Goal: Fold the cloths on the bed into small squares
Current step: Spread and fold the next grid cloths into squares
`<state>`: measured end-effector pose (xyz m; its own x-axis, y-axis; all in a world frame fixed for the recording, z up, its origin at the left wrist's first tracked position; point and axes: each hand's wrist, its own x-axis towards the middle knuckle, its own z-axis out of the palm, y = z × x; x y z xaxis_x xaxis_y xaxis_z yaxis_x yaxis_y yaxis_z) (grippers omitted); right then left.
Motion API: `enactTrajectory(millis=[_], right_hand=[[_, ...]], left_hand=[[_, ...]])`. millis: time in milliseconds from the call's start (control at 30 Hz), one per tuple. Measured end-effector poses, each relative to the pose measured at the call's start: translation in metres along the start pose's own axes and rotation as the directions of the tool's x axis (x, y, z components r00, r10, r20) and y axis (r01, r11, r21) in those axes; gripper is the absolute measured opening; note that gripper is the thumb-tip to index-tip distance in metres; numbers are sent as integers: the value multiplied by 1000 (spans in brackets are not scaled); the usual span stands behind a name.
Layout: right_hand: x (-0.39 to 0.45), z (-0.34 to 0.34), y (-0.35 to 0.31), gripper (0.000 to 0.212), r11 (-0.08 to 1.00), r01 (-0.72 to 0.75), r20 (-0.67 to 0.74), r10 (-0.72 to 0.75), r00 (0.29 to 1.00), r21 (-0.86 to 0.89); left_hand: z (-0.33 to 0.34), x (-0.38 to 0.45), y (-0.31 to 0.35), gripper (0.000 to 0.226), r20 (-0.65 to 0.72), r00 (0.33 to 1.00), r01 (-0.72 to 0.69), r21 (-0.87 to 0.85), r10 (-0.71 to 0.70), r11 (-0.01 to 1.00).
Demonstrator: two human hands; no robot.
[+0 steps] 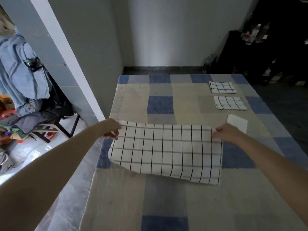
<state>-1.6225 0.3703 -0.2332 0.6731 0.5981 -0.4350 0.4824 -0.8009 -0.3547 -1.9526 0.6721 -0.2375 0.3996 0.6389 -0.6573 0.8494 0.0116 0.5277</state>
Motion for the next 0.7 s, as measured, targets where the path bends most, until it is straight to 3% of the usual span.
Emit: enactTrajectory(millis=[100,167,233,300,400,467,567,633,700], right_hand=[[7,-35,-28,27,917,104,-237,-11,971,385],[14,-54,-42,31,772,182,-307,18,951,609],[18,-70,-51,34,665,256,-376,39,926,701],[15,-82,-58,23,612,332,-448,40,893,717],[6,-93,-61,14,560,431,-540,35,841,708],[3,-95,-61,18,519,493,-583,11,812,698],[0,-87,-55,16,473,558,-631,-4,776,682],[-3,-74,-47,13,493,565,-649,-1,761,661],[-10,-54,-36,15,550,553,-652,-20,758,626]], left_hand=[[-23,-14,47,17,54,996,-59,-265,76,962],[-39,-17,74,23,-29,980,-191,-401,196,896],[-52,-19,95,27,-178,933,-360,-526,314,771],[-60,-22,105,32,-319,852,-523,-531,414,667],[-64,-28,110,45,-429,787,-614,-472,444,633],[-59,-34,109,52,-459,766,-640,-484,450,597],[-45,-46,99,52,-496,742,-669,-598,452,441],[-34,-50,87,42,-494,741,-661,-655,455,365],[-22,-44,66,47,-474,772,-620,-707,423,340]])
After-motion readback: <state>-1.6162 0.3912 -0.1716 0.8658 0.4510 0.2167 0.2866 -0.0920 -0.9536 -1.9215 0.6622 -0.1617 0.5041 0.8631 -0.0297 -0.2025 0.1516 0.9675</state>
